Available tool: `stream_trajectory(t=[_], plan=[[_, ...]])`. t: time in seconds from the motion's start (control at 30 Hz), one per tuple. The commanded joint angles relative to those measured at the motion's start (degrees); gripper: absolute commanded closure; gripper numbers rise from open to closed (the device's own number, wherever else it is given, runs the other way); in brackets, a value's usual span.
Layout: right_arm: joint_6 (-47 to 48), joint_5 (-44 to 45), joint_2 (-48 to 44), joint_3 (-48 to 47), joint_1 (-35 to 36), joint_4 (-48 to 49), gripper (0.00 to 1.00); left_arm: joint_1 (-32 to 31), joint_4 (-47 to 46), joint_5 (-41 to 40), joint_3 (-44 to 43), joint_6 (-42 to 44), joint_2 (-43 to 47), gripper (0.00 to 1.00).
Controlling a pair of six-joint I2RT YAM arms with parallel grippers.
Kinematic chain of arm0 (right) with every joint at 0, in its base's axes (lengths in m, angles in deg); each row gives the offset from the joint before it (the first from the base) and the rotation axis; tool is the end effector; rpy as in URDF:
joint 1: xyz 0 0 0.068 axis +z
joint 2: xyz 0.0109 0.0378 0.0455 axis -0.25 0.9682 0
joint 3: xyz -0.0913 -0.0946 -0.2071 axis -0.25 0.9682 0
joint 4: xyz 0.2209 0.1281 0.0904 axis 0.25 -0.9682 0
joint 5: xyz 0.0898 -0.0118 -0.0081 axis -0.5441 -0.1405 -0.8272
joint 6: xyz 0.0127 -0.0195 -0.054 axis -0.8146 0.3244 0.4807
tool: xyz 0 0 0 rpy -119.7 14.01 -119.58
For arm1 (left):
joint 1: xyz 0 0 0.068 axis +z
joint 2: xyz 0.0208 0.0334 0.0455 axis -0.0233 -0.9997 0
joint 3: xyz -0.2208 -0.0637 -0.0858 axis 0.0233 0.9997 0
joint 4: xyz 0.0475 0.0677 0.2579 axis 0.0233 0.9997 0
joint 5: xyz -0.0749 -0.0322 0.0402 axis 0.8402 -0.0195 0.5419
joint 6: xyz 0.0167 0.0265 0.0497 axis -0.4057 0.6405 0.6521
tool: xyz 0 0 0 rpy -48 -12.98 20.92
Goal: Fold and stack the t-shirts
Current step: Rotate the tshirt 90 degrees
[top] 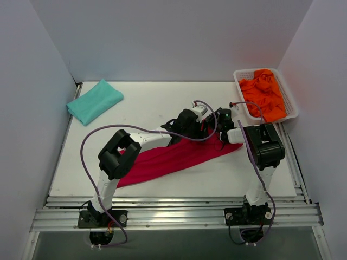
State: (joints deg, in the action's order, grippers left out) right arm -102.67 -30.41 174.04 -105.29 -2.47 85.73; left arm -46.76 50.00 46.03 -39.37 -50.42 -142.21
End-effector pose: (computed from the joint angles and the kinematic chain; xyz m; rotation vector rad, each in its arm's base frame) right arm 0.3862 0.0816 0.1002 0.6076 1.8350 0.7020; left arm 0.3185 -0.3627 0.1555 0.5734 2.1351 -0.8416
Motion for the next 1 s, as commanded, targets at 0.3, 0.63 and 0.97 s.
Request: stream_trajectory(t=[0.3, 0.63, 0.97], plan=[[1.49, 0.72, 2.76, 2.22, -0.58, -9.18, 0.72, -0.42, 0.44, -11.13, -1.29, 2.16, 1.83, 0.28], [1.49, 0.89, 2.85, 2.14, -0.67, -9.35, 0.72, -0.68, 0.79, -8.24, -2.52, 1.19, -1.15, 0.31], [1.58, 1.07, 2.85, 2.23, -0.85, -9.44, 0.72, -1.47, 1.06, -4.9, -3.58, 0.58, -2.56, 0.38]])
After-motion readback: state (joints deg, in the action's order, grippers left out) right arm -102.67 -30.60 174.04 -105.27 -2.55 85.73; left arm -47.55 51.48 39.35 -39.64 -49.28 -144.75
